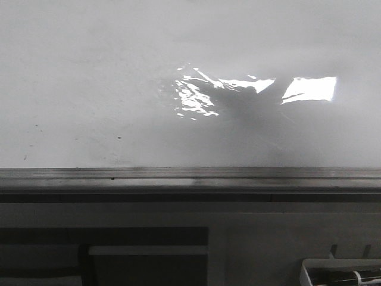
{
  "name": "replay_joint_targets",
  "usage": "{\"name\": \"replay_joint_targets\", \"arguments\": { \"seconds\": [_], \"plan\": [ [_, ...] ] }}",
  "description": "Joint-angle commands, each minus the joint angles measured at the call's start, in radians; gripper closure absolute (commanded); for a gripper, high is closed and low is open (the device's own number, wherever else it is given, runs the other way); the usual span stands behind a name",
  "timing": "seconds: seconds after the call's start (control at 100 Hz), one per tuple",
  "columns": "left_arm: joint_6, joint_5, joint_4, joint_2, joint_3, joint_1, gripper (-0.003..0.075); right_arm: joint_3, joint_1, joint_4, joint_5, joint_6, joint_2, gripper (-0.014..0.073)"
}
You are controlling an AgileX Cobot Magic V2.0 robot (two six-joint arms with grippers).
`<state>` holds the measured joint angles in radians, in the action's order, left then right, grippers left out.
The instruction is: Write number 5 on whiteboard
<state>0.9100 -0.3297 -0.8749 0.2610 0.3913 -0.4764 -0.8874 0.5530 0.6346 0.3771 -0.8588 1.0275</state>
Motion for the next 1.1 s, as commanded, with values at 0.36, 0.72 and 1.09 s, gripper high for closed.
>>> {"name": "replay_joint_targets", "arguments": {
  "seconds": [0.36, 0.72, 1.09],
  "plan": [
    [-0.012, 0.044, -0.05, 0.01, 0.026, 0.001, 0.0741, -0.04, -0.011, -0.003, -0.124, 0.005, 0.087, 0.0633],
    [-0.012, 0.044, -0.05, 0.01, 0.026, 0.001, 0.0741, -0.038, -0.011, -0.003, -0.153, 0.005, 0.151, 0.0633],
    [-0.012, 0.044, -0.05, 0.01, 0.026, 0.001, 0.0741, 0.02, -0.011, 0.001, -0.155, 0.007, 0.18, 0.0632]
  ]
}}
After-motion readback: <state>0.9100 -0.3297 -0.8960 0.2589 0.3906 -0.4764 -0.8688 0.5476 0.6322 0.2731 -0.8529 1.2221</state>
